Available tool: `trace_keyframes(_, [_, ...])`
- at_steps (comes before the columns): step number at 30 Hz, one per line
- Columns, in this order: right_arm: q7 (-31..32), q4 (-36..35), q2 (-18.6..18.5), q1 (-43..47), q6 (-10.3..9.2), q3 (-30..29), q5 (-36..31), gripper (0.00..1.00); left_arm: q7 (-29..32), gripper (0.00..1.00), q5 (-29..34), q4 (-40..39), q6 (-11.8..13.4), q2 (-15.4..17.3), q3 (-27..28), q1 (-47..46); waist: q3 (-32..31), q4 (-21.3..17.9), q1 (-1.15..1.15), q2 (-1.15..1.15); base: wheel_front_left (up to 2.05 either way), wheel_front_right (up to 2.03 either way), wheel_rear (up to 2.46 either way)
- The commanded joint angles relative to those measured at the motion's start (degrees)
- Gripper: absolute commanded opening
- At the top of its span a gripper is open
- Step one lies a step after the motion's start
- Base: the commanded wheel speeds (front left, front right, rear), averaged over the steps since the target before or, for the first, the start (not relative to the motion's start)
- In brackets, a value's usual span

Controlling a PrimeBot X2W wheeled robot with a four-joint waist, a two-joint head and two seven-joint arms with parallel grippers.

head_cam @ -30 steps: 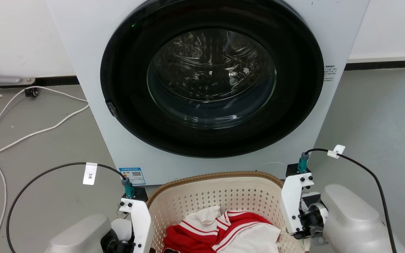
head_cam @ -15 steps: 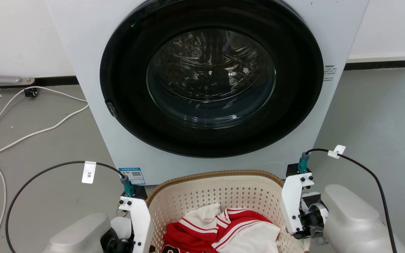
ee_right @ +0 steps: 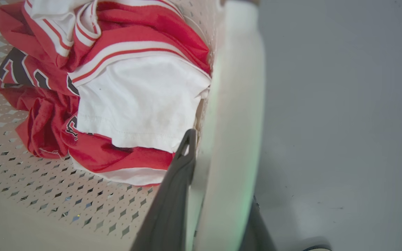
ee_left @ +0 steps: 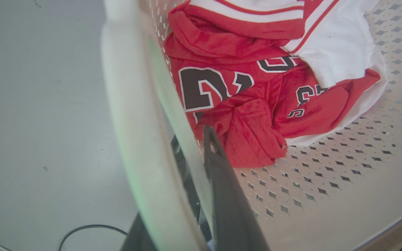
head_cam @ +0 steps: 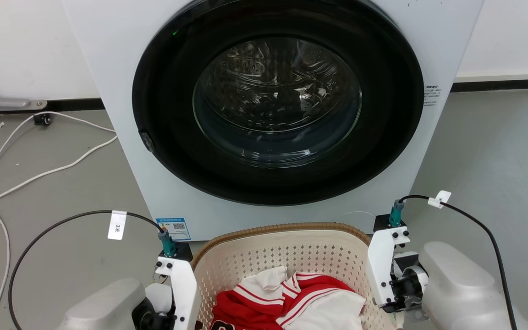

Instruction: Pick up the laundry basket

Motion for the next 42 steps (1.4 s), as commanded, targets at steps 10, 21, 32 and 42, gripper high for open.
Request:
trace_keyframes(10, [-0.7, -0.4, 0.6, -1.0, 0.32, 1.2, 1.5, 0.00, 0.3, 0.00, -0.1, -1.6, -1.6, -1.6, -0.3, -1.0, 0.2, 0.2, 0.00, 0.00, 0.00, 0.00, 0.00])
trace_keyframes(21, [-1.1, -0.6, 0.5, -1.3, 0.32, 2.2, 2.4, 0.00, -0.2, 0.00, -0.1, -1.1, -1.6, -1.5, -0.3, -1.0, 0.2, -0.1, 0.00, 0.00, 0.00, 0.00, 0.00])
trace_keyframes(32, [-1.8, 0.0, -0.9, -1.6, 0.31, 4.7, 1.5, 0.00, -0.6, 0.00, -0.3, -1.0, -1.6, -1.5, -0.4, -1.3, 0.0, -0.2, 0.00, 0.00, 0.00, 0.00, 0.00])
trace_keyframes(42, [-2.2, 0.4, -0.3, -1.9, 0.31, 5.0, 3.7, 0.00, -0.4, 0.00, -0.3, -0.8, -1.6, -1.3, -0.4, -1.2, -0.2, -0.2, 0.00, 0.00, 0.00, 0.00, 0.00])
